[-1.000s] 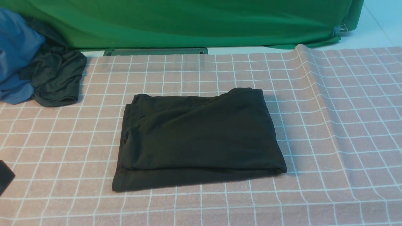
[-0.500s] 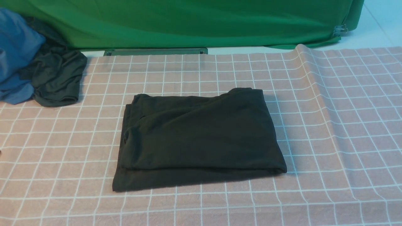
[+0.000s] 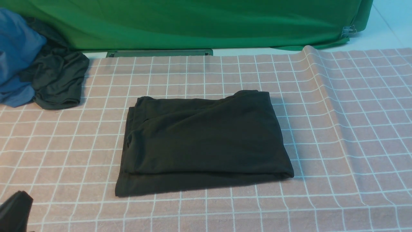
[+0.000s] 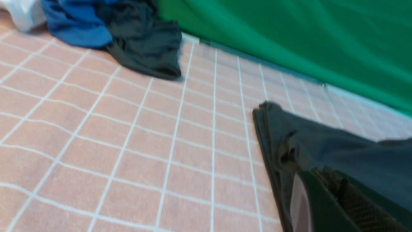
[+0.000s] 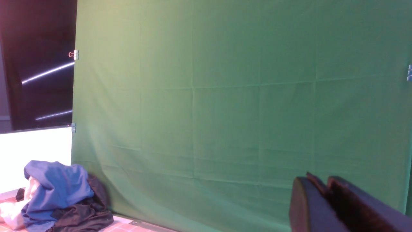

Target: Fold a long-sleeved shirt over a pink coffee tablecloth.

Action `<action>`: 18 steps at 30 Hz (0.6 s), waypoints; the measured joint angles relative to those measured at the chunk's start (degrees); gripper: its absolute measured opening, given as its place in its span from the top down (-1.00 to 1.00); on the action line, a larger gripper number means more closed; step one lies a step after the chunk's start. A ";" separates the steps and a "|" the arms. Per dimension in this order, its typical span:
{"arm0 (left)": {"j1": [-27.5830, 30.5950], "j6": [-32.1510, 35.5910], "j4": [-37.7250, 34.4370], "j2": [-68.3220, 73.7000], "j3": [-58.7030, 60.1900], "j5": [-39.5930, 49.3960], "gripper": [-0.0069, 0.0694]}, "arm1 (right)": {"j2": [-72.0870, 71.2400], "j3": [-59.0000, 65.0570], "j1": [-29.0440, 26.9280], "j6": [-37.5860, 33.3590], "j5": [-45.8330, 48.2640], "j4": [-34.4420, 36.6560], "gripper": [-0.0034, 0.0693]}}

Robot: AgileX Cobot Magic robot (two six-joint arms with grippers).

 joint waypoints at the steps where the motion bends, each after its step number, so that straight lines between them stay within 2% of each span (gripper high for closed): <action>1: -0.66 0.00 0.51 -0.05 0.06 0.15 0.78 | 0.00 0.00 0.00 0.00 0.00 0.00 0.57; 18: -1.21 0.13 0.00 -0.20 0.06 -0.51 0.78 | 0.00 0.00 0.00 0.04 0.08 0.00 0.49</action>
